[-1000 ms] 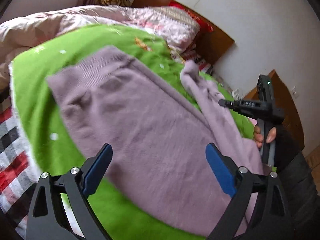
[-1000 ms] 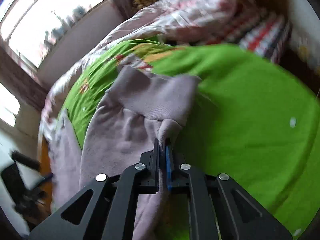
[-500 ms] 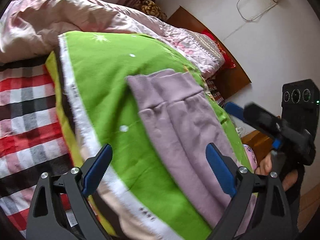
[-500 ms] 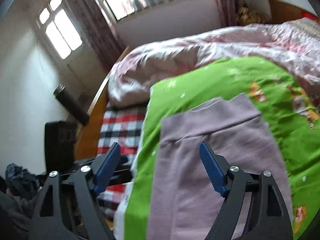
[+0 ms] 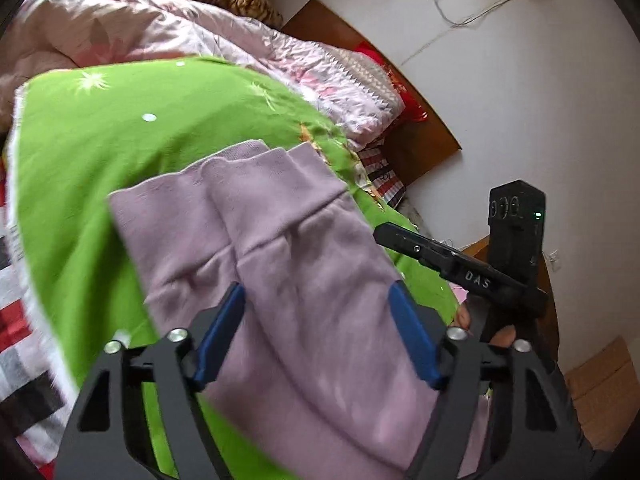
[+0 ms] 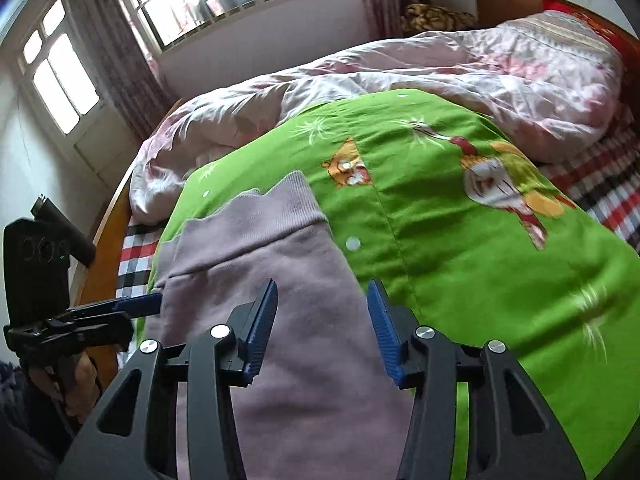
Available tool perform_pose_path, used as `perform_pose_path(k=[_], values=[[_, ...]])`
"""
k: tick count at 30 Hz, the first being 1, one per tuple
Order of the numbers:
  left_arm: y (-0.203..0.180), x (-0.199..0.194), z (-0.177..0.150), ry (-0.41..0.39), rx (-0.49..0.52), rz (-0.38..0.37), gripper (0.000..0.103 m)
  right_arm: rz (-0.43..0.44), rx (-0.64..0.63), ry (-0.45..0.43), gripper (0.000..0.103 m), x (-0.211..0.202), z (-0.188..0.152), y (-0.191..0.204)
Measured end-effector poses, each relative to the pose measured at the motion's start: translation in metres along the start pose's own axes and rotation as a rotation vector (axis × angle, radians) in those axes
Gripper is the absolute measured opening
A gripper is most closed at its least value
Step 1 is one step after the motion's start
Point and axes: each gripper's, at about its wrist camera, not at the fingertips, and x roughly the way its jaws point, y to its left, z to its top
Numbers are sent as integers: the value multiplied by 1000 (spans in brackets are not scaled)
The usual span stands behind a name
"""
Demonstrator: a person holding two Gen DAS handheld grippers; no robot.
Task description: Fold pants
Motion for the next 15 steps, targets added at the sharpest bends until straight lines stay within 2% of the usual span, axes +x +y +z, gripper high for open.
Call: perform_pose_path(k=[3,7,10,12,13,15], values=[[7,16,6,21,-28,19,68,32,-14,19,47,18,9,-4],[11,22,9,14,-41,19,63,74,-26,43,41,33,16,-8],[15,23,13,20,-64,24,62,104,-2,30,28,33,15,-13],[16,19,15,19,-96,29,64,114,9,29,28,31,13,-16],[15,17,15,10,-99,29,69,109,7,32,28,30,12,-15],[13,15,14,2,-93,40,70,107,2,32,28,30,11,-14]])
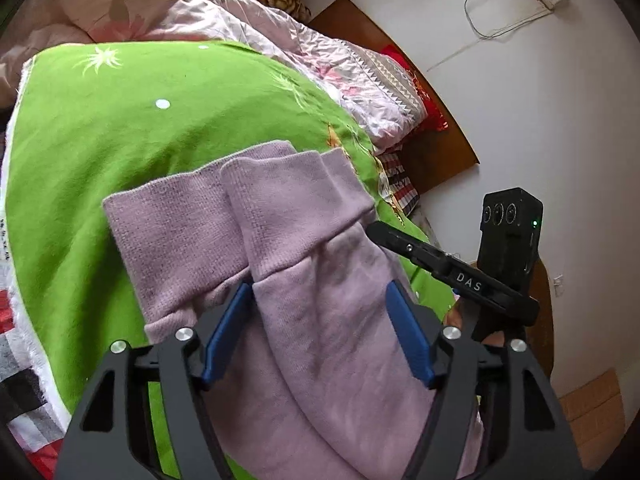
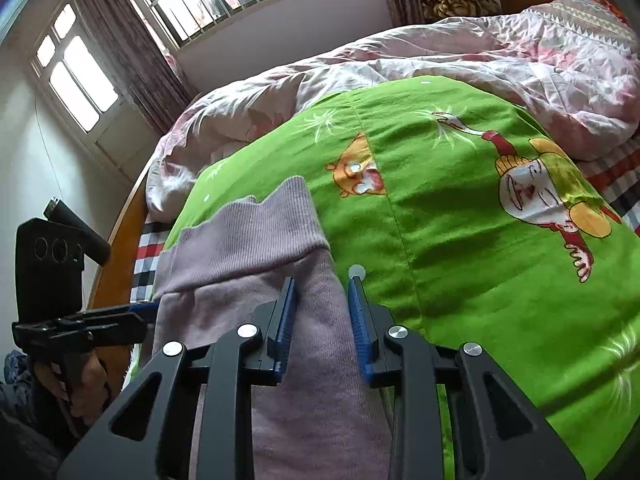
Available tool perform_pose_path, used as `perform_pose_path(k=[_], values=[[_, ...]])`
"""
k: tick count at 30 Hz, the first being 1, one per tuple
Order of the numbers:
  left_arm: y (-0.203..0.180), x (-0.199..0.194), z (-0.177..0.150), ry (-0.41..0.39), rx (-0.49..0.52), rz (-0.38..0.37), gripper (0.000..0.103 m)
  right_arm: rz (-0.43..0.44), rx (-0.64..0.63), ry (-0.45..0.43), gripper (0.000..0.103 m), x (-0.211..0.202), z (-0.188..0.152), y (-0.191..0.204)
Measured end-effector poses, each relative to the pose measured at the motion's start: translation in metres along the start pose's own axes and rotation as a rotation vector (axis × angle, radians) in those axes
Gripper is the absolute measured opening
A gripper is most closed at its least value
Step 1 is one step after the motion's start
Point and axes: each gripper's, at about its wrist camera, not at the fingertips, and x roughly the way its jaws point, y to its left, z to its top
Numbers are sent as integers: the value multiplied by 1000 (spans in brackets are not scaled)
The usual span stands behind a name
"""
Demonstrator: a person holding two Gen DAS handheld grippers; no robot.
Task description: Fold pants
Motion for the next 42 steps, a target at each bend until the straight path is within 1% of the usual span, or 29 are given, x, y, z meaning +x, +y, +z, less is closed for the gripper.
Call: perform_pose_path(k=[4,5,6,7,8,9,10,11,12,14,16,18,20,21,22,23,24,26,30,31,33,34,36,37,38,39,40,41,42], values=[[-1,7,0,1,12,6,67,-8,3,-9,27,2,-3,0],[-1,9,0,-9,21,8,53,-12,1,-14,21,2,-3,0],[-2,10,-1,-13,30,33,39,-15,-3,-19,17,2,-4,1],[-2,11,-1,-13,40,58,10,-26,-13,-30,10,1,-5,4],[-2,10,-1,-10,42,50,7,-36,-23,-46,8,-3,-6,7],[-3,6,-1,-23,39,41,7,-44,-31,-58,8,-7,-5,10],[-8,2,-2,-40,52,39,6,-59,-45,-77,7,-13,-5,16],[-18,-6,-2,-60,87,39,6,-83,-74,-106,7,-23,-2,26],[-28,-16,-2,-83,117,30,6,-101,-93,-130,7,-33,1,35],[-48,-46,0,-139,157,-8,6,-97,-114,-187,7,-59,10,58],[-51,-75,1,-166,148,-30,6,-81,-148,-221,7,-77,19,81],[-37,-87,2,-156,111,-32,7,-76,-176,-203,7,-74,25,94],[-13,-75,1,-100,61,0,7,-99,-163,-109,7,-38,25,91],[8,-57,0,-48,12,32,7,-105,-142,-60,7,-21,23,86],[26,-41,-2,-5,-28,58,8,-129,-120,-2,7,4,18,79],[38,-30,-4,27,-58,76,9,-149,-107,37,7,22,11,74],[46,-24,-7,34,-72,71,9,-153,-97,41,7,33,5,70],[45,-28,-7,-8,-40,53,11,-142,-68,15,7,30,5,68],[28,-40,-1,-61,48,82,11,-151,-98,-28,7,12,15,77],[24,-39,0,-50,68,117,11,-151,-101,-29,7,12,15,79],[33,-29,-1,-8,45,144,15,-177,-100,2,8,22,11,78],[41,-23,-2,9,20,140,16,-181,-95,31,13,33,7,73],[50,-24,-1,8,-9,103,17,-161,-63,28,21,32,4,67],[48,-27,-1,4,-11,95,27,-154,-24,30,36,23,3,63],[43,-38,-2,-18,-6,95,53,-150,4,28,45,11,1,62],[37,-48,-5,-53,6,129,71,-150,16,9,45,-5,-3,63],[24,-65,-10,-123,40,197,81,-152,-2,-33,45,-31,-13,69],[14,-76,-13,-144,77,192,81,-158,-22,-59,45,-52,-24,75],[2,-84,-18,-147,121,158,81,-174,-47,-84,45,-79,-44,85]])
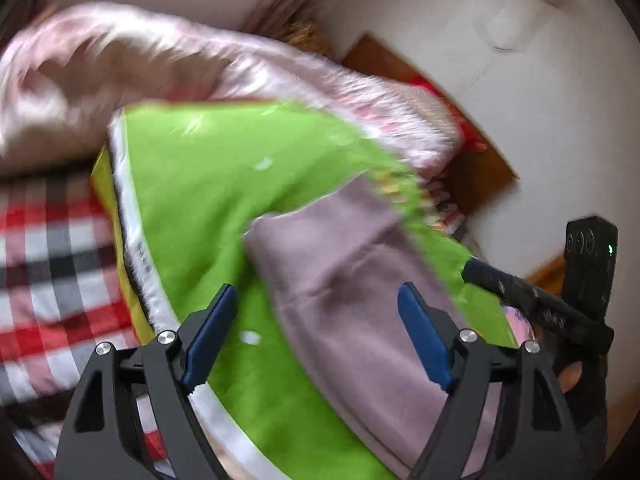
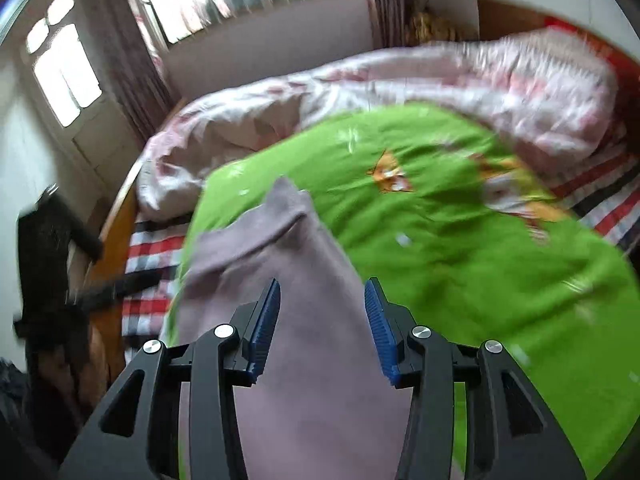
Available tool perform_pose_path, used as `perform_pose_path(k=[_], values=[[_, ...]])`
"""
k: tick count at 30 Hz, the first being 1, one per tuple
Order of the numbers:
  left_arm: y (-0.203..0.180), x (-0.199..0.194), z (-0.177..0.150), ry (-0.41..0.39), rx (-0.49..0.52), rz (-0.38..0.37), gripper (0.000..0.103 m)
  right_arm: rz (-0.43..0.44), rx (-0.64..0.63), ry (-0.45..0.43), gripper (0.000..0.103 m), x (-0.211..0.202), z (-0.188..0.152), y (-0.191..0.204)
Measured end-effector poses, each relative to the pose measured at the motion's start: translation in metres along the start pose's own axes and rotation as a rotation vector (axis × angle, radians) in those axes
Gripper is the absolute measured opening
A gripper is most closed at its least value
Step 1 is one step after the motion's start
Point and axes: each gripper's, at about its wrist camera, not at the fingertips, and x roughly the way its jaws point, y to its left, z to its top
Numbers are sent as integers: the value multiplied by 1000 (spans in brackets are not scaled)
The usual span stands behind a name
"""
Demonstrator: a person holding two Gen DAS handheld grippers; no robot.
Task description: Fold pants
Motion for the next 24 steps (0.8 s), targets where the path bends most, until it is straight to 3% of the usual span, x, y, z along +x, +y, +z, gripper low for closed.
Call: perform_pose_path(k=[2,4,7,10,13,18,24], values=[[-26,-16,-13,17,63,-109,82,-21,-44,-18,45,-45,-38,13],[-49,-18,-30,77,151,-170,83,-26,-82,-25,44,-87,-92,34],[-71,-6,-60,152,277,-143,82,6,-65,25,29,-114,-172,60],[-63,13,-76,230,243,-96,81,-38,-23,85,21,-111,-225,70],[-51,9,-82,237,186,-92,75,-74,-6,71,18,-106,-240,74],[-44,-3,-86,247,145,-126,74,-114,-52,74,18,-97,-235,77],[-55,-9,-106,344,84,-284,74,-153,-149,108,19,-83,-223,83]])
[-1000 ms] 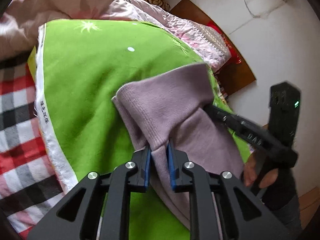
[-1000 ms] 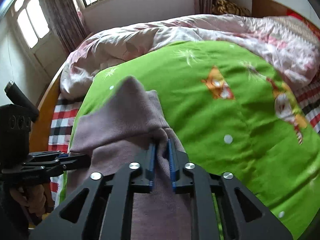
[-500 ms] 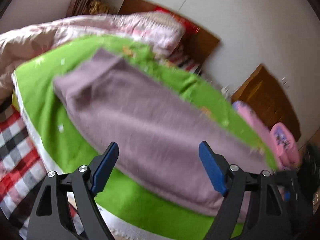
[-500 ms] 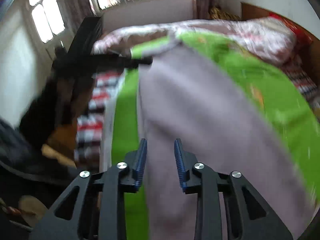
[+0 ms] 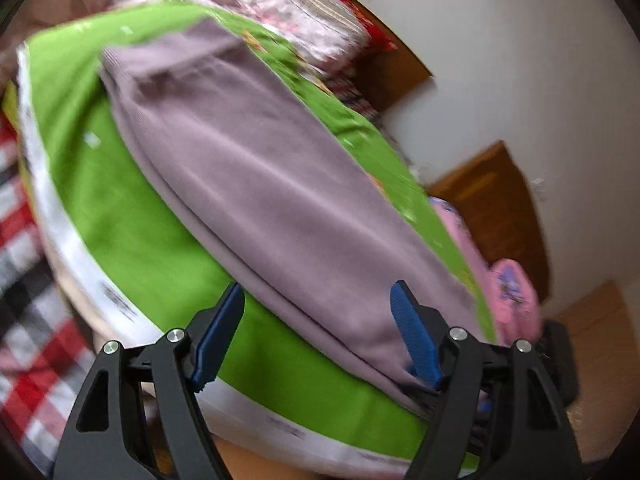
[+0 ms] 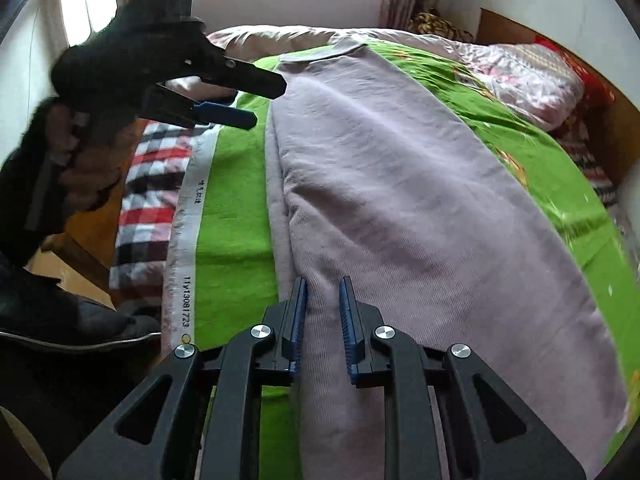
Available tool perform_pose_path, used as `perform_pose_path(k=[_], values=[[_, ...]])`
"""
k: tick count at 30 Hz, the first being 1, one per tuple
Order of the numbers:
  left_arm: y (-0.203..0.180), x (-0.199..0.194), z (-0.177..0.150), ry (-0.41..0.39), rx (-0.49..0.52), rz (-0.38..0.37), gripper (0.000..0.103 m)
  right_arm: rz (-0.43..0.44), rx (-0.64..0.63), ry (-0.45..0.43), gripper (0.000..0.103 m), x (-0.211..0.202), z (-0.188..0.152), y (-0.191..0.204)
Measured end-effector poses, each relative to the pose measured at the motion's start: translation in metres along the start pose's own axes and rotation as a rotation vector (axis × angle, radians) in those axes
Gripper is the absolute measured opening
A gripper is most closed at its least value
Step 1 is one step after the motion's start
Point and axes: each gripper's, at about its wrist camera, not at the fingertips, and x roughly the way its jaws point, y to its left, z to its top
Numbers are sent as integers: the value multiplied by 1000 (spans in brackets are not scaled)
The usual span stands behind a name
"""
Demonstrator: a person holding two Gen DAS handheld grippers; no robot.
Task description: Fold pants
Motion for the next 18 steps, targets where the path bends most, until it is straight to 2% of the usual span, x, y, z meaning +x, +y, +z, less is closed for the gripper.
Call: perform_pose_path(k=[3,4,5,8,10,12,15,16,18], values=[[-8,3,-9,41,4,-47,74,-17,-28,-1,19,4,3,5],[-11,5,-11,56,4,-66,75,-34,-45,-16,14,3,4,6],[-13,6,-12,72,0,-86,76,-26,-45,-26,4,2,5,7],[-17,11,-17,114,-17,-149,76,42,52,-97,4,-14,5,-8],[-21,15,-19,131,-27,-190,76,103,131,-123,4,-21,4,-22],[-24,25,-19,146,-44,-230,76,127,158,-133,4,-21,4,-27],[-20,44,-13,154,-74,-210,74,140,167,-136,4,-20,5,-28],[-18,47,-11,151,-87,-211,67,141,165,-137,4,-21,5,-27],[-12,52,-3,135,-127,-226,64,142,163,-137,4,-21,6,-24]])
